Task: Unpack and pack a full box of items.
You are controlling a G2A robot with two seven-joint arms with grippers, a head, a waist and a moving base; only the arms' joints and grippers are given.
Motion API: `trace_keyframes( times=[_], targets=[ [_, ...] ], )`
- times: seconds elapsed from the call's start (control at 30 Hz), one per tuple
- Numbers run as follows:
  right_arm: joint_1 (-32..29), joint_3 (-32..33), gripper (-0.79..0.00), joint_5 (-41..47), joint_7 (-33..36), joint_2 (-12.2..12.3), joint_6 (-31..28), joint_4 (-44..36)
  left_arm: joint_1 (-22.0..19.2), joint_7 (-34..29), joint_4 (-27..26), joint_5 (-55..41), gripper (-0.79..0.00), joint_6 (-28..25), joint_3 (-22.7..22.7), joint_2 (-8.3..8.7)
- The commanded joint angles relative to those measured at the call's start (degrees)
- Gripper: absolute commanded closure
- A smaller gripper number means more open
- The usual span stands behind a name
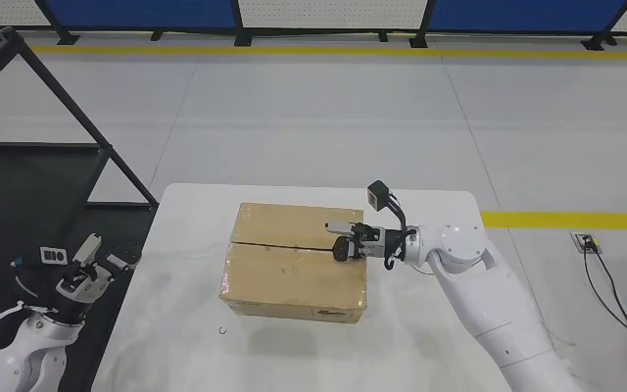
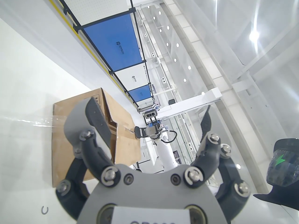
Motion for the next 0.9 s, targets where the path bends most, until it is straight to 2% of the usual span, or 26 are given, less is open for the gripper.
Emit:
trace_keyframes(
  times=[0.0, 0.1, 0.3, 0.47, 0.53, 0.87],
  targets=[
    [0.00, 0.00, -0.785, 0.00, 0.00, 0.00, 0.00, 0.00, 0.48, 1.07, -0.79, 2.07, -0.785, 0.61, 0.59, -0.14],
    [0.00, 0.00, -0.785, 0.00, 0.00, 0.00, 0.00, 0.00, 1.38, 5.12, -0.99, 6.24, -0.785, 0.77, 2.37, -0.62],
    [0.00, 0.00, -0.785, 0.00, 0.00, 0.00, 0.00, 0.00, 2.95, 7.78, -1.14, 7.82, -0.785, 3.10, 7.54, -1.72],
    [0.00, 0.00, -0.785, 0.00, 0.00, 0.00, 0.00, 0.00, 1.74, 6.67, 1.38, 7.44, -0.785, 6.75, 11.98, -2.58],
    [0.00, 0.00, -0.785, 0.00, 0.00, 0.00, 0.00, 0.00, 0.04, 4.78, 3.51, 4.77, -0.785, 10.11, 13.60, -2.94],
    [0.00, 0.00, -0.785, 0.00, 0.00, 0.00, 0.00, 0.00, -0.76, 4.60, 4.27, 4.41, -0.785, 10.85, 13.69, -2.99]
  ],
)
